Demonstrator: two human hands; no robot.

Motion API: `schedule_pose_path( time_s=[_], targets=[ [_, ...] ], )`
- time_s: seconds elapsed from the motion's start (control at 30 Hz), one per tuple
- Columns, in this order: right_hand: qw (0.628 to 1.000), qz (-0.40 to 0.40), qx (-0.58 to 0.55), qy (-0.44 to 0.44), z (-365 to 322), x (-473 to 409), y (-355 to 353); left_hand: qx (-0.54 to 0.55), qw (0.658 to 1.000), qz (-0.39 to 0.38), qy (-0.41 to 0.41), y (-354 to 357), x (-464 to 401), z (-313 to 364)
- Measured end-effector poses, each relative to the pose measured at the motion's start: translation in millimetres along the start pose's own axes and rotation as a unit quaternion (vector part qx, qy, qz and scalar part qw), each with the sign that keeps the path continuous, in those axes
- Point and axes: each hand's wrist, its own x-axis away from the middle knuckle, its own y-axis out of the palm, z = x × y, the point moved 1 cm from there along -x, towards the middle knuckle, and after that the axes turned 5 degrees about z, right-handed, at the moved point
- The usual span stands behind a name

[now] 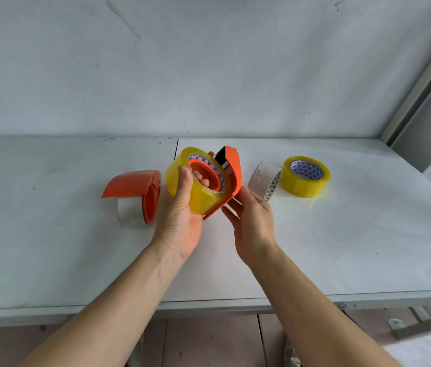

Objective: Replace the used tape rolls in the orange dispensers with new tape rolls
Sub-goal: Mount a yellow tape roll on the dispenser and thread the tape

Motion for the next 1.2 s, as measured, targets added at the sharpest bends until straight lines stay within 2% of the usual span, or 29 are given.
schedule_pose_path(
  time_s=[0.1,0.17,0.27,0.37,0.5,0.6,0.7,0.83,0.9,0.97,1.07,1.13,1.2],
  targets=[
    [0.998,-0.044,-0.023,0.031,-4.0,5.4,2.1,0.026,0.999,0.026,-0.031,-2.0,-0.4,-12.9],
    [0.998,-0.06,0.005,0.027,-7.5,8.1,5.9,0.034,0.997,0.031,-0.068,-3.3,2.0,-23.6],
    [0.998,-0.023,0.051,0.027,-10.8,6.5,9.9,0.041,0.994,0.018,-0.104,0.1,10.2,-32.2],
    [0.996,0.021,0.086,-0.009,-12.1,-0.4,14.0,0.046,0.991,0.011,-0.128,-0.7,16.2,-34.7],
    [0.974,0.086,0.179,-0.111,-18.3,-6.6,21.1,0.038,0.982,0.072,-0.171,-6.2,17.7,-27.4],
    [0.924,0.091,0.324,-0.181,-27.6,-10.0,27.5,0.019,0.962,0.105,-0.253,-10.7,18.3,-21.1],
    [0.87,0.062,0.434,-0.226,-42.7,-15.6,39.5,-0.059,0.945,0.111,-0.301,-16.0,14.6,-17.6],
    [0.818,0.023,0.527,-0.23,-55.9,-31.5,58.8,-0.154,0.939,0.082,-0.297,-23.3,4.1,-9.7],
    [0.773,0.008,0.592,-0.229,-56.7,-41.2,68.6,-0.258,0.928,0.053,-0.263,-30.7,1.2,-7.5],
    [0.721,-0.008,0.651,-0.236,-56.1,-50.8,76.1,-0.392,0.895,0.011,-0.213,-36.3,2.1,-4.8],
    [0.662,-0.035,0.71,-0.238,-53.0,-62.5,84.4,-0.554,0.82,-0.047,-0.137,-46.7,0.3,-1.6],
    [0.634,-0.048,0.735,-0.236,-50.5,-67.4,86.2,-0.63,0.768,-0.071,-0.094,-49.3,0.7,3.6],
    [0.615,-0.055,0.749,-0.239,-47.8,-70.3,87.7,-0.655,0.748,-0.081,-0.073,-51.6,-0.6,6.4]
  ],
)
